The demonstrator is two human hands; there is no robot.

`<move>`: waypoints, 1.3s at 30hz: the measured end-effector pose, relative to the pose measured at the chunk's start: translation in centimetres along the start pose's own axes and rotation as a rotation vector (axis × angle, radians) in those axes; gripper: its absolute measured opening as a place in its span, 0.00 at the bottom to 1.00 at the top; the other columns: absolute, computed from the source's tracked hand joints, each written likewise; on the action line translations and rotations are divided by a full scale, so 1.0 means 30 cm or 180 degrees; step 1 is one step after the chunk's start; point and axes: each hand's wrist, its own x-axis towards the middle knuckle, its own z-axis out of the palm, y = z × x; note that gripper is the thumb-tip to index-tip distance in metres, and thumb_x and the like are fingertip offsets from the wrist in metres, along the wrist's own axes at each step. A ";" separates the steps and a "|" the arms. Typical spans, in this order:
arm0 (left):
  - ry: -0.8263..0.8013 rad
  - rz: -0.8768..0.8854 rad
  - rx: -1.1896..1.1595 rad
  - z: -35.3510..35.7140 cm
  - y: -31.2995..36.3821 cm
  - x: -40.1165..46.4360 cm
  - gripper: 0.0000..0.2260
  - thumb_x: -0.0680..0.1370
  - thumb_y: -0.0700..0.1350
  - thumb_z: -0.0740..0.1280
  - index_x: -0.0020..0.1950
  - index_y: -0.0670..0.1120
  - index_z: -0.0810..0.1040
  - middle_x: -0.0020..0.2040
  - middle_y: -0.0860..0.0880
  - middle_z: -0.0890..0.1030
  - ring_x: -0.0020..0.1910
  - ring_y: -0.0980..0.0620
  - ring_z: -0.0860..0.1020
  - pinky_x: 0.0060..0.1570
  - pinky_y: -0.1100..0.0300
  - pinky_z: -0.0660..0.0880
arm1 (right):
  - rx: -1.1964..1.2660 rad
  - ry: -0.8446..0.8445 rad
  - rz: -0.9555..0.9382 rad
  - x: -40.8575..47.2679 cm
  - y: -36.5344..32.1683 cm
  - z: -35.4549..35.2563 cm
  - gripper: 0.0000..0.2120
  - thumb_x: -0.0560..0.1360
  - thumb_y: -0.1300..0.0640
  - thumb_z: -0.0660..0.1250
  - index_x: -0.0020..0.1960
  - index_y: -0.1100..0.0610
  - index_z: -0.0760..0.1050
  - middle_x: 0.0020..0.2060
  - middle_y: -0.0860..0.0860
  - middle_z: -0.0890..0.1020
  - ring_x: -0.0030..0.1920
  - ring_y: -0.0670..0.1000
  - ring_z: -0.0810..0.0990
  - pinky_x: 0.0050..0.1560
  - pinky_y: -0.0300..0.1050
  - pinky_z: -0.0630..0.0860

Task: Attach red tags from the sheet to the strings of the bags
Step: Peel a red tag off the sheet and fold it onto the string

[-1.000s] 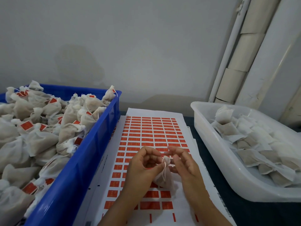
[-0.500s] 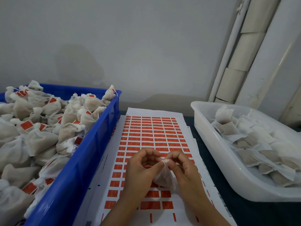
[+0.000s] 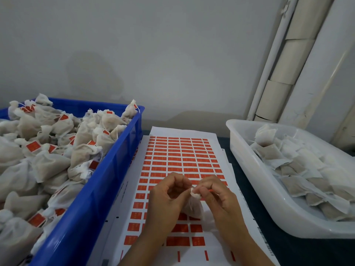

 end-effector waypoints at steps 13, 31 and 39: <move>-0.0157 -0.0247 -0.0015 -0.013 -0.004 0.015 0.11 0.68 0.36 0.74 0.40 0.50 0.76 0.36 0.59 0.81 0.37 0.58 0.81 0.36 0.71 0.76 | -0.0026 -0.0150 0.0086 0.006 0.005 -0.039 0.13 0.72 0.66 0.67 0.41 0.47 0.79 0.39 0.42 0.83 0.45 0.44 0.81 0.47 0.30 0.75; -0.0361 -0.0449 -0.0043 -0.031 -0.029 0.035 0.11 0.68 0.35 0.74 0.41 0.49 0.77 0.34 0.58 0.82 0.35 0.58 0.82 0.34 0.71 0.75 | -0.0099 -0.0217 0.0375 -0.005 0.023 -0.005 0.10 0.75 0.62 0.64 0.39 0.48 0.74 0.35 0.41 0.80 0.42 0.41 0.78 0.45 0.29 0.74; -0.0663 -0.0215 -0.0062 -0.024 -0.017 0.020 0.11 0.73 0.35 0.69 0.43 0.52 0.78 0.39 0.59 0.81 0.42 0.58 0.81 0.40 0.67 0.77 | -0.0194 -0.0019 0.0393 -0.013 0.026 0.007 0.06 0.76 0.60 0.63 0.42 0.50 0.72 0.37 0.43 0.78 0.43 0.42 0.77 0.46 0.32 0.75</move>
